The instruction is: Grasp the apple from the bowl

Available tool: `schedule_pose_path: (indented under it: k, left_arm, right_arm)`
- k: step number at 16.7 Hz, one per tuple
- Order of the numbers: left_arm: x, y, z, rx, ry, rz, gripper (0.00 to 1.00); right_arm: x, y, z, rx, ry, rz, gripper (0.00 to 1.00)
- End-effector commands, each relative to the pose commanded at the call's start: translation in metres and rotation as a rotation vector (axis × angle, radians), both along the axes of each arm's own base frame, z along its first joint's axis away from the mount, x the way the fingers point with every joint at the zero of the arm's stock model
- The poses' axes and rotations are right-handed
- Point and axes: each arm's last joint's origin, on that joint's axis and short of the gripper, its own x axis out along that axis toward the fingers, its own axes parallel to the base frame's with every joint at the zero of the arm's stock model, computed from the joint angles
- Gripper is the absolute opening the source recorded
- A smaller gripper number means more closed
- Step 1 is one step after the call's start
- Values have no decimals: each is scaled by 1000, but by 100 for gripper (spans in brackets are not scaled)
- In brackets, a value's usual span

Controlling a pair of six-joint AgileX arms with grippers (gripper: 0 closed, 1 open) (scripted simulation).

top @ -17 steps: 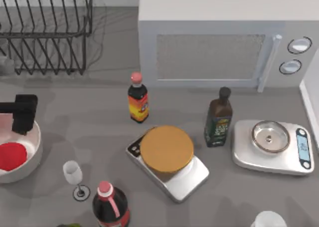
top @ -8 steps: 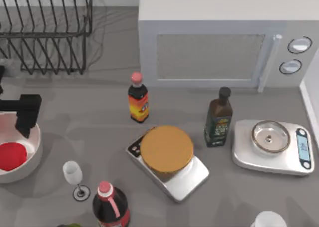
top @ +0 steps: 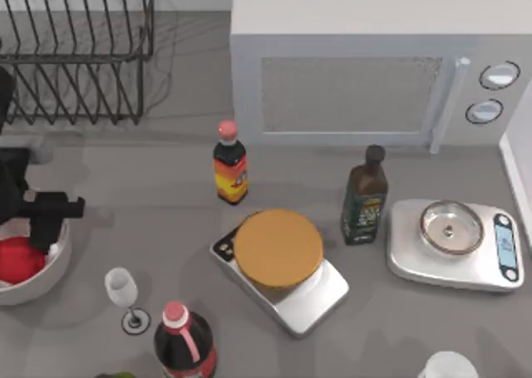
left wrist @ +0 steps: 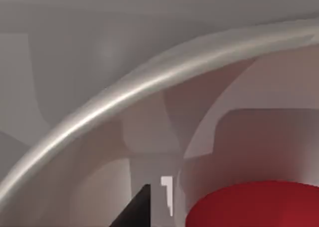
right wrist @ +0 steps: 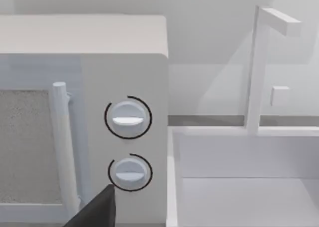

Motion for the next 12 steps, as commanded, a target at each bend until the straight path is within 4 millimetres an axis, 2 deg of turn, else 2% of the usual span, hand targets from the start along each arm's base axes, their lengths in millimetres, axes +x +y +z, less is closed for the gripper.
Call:
schedule_pose_path:
  k: [4,8,12]
  left_arm:
    - [-6,0,-36,0,17,-1,100]
    - [-6,0,-38,0,20,-1,100]
    - [-6,0,-38,0,20,-1,70]
  right_arm:
    - [0,0,0,0,0,0,100]
    - [0,0,0,0,0,0,100]
    - [0,0,0,0,0,0,100]
